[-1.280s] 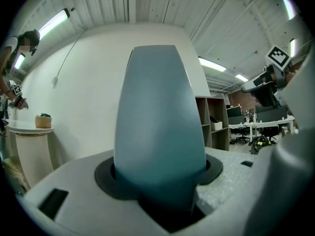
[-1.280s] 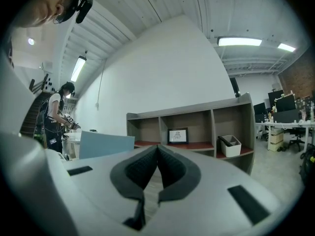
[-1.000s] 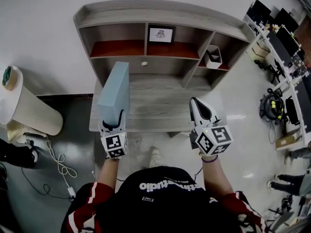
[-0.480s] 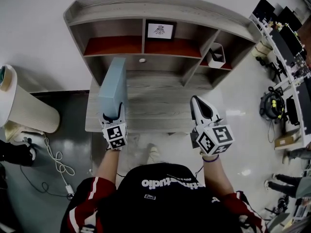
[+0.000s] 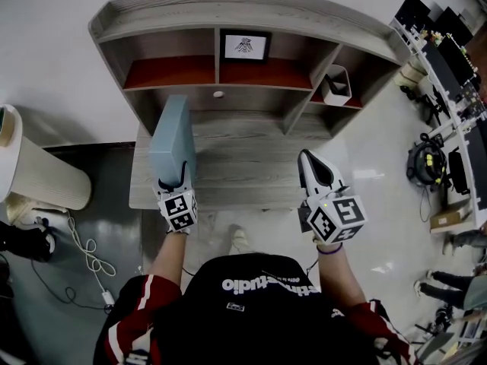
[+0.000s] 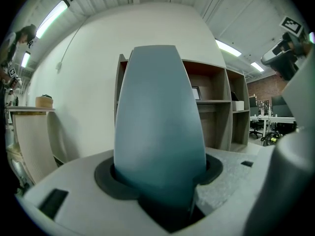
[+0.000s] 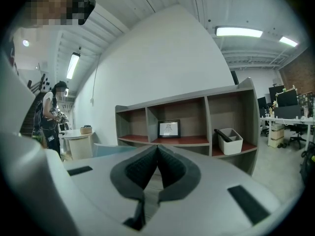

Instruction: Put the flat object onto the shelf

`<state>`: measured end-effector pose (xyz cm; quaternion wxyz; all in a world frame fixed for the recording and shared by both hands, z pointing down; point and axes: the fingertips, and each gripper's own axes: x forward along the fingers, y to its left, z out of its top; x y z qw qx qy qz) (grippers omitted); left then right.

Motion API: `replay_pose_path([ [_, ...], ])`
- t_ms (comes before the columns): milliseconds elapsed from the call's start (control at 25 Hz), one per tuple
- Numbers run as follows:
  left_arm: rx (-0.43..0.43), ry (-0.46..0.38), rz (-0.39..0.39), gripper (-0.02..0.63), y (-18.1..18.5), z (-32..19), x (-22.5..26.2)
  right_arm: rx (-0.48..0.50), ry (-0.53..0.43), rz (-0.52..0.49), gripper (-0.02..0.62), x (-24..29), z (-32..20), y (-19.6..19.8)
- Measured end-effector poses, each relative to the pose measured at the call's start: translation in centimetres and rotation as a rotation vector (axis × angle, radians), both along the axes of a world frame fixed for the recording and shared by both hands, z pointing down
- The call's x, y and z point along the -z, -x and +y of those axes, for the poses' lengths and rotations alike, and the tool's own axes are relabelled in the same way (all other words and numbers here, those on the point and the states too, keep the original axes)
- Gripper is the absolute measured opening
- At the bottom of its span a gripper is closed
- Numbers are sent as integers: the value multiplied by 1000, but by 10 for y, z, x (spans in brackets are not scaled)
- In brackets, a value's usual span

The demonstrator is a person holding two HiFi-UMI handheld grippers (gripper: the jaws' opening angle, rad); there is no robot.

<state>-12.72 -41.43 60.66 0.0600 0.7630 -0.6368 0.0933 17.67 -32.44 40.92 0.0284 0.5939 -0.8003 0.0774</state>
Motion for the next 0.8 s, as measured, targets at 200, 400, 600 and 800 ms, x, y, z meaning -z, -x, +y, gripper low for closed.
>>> replay_pose_path([
  [200,-26,-12,-47,270,-13,-10,-2,12,1,-14,-2,-2,-5,0],
  [400,-28,24,-51,270,-19,-20,-4,30,4,-26,-2,-5,-13,2],
  [600,-36,88,-67,270,-20,-21,-14,47,7,-47,-2,-8,-21,4],
  [800,-37,140,-82,272,-24,-25,-24,73,5,-53,-2,-8,-25,9],
])
